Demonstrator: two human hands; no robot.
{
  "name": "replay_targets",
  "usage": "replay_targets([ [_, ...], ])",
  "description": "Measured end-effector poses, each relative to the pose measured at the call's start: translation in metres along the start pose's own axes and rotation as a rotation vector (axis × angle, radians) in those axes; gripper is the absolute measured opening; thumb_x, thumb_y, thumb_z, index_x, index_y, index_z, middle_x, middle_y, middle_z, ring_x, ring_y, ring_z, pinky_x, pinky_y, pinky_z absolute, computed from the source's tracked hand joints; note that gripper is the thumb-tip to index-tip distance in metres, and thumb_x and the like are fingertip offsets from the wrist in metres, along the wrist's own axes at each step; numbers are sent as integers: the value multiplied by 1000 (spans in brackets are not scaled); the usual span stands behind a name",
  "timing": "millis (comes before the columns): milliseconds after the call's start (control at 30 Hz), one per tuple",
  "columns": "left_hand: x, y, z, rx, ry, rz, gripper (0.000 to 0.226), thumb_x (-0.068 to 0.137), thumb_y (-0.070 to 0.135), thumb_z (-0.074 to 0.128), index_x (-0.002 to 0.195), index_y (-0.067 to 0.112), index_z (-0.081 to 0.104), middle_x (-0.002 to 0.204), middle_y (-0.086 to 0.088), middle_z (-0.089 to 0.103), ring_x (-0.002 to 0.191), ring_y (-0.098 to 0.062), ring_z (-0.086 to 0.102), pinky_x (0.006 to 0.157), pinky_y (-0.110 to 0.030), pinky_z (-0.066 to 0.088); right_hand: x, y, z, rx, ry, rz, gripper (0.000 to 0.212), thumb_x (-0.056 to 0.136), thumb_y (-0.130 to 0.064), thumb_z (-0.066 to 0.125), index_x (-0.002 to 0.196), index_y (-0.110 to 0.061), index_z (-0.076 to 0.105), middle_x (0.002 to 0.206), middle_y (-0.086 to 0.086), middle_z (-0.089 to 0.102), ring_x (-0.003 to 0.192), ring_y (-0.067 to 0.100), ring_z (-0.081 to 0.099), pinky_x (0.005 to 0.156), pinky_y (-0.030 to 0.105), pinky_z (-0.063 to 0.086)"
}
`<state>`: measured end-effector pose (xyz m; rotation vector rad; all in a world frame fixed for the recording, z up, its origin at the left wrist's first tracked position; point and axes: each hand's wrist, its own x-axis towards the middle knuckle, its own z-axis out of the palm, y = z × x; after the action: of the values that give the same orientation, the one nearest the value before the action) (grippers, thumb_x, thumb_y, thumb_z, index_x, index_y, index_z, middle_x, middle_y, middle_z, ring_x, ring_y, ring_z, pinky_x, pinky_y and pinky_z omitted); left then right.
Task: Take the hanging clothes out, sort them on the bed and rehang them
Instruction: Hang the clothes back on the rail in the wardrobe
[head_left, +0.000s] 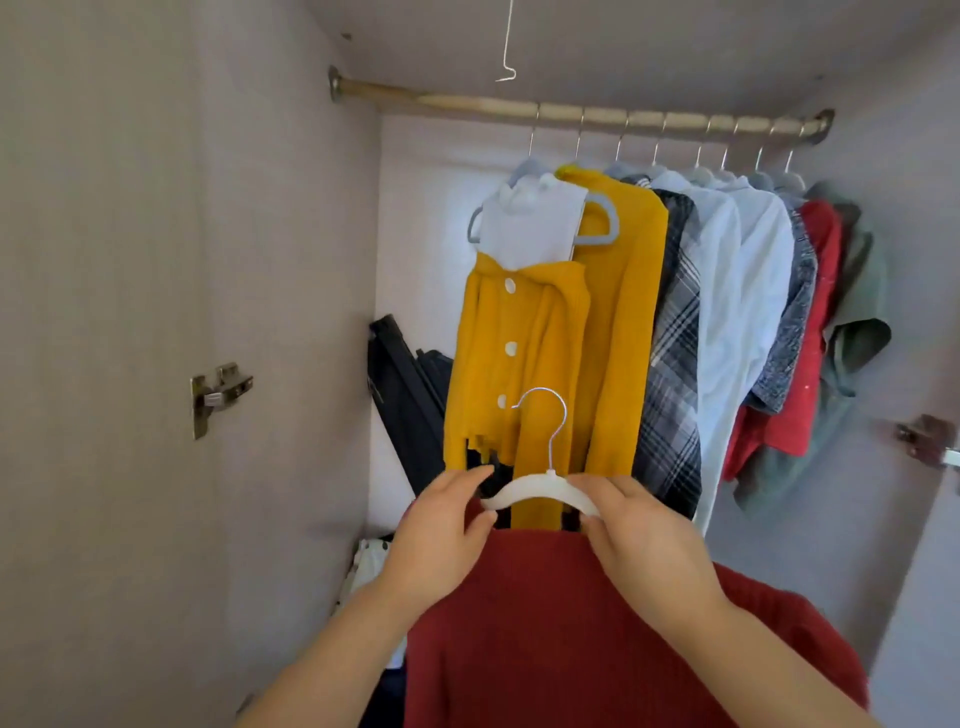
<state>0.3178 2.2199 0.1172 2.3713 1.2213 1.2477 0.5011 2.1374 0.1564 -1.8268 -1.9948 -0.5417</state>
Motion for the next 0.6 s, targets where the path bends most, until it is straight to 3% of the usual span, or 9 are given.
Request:
replay_targets([
  [200,88,-22,-30,90,114,-4,49,91,25,54,138,26,40,134,4,46,119,-11,47,96,-18,33,105,12,2,-53,108,-85,43,98,-22,37,138,-36,30,120,-9,48,85,13,61,61,25,47],
  [367,165,-49,-51,111,209,25,48,89,25,56,135,27,43,132,4,48,116,-10,49,97,-18,33,201,12,-4,-131,213,-110,38,96,-19,41,132,-31,38,117,-4,50,89,20,62,63,31,50],
  [467,216,-65,-66,94,273,32,48,88,23,57,134,25,45,127,1,51,111,-11,51,96,-20,35,259,8,-12,-194,284,-103,35,95,-19,41,128,-27,44,119,-1,50,94,24,61,59,29,40],
  [600,282,-78,-87,57,354,63,46,87,21,58,132,24,47,123,-1,53,107,-13,53,94,-23,39,332,5,-28,-234,367,-77,30,93,-15,43,121,-21,49,115,3,49,94,28,61,67,35,47],
])
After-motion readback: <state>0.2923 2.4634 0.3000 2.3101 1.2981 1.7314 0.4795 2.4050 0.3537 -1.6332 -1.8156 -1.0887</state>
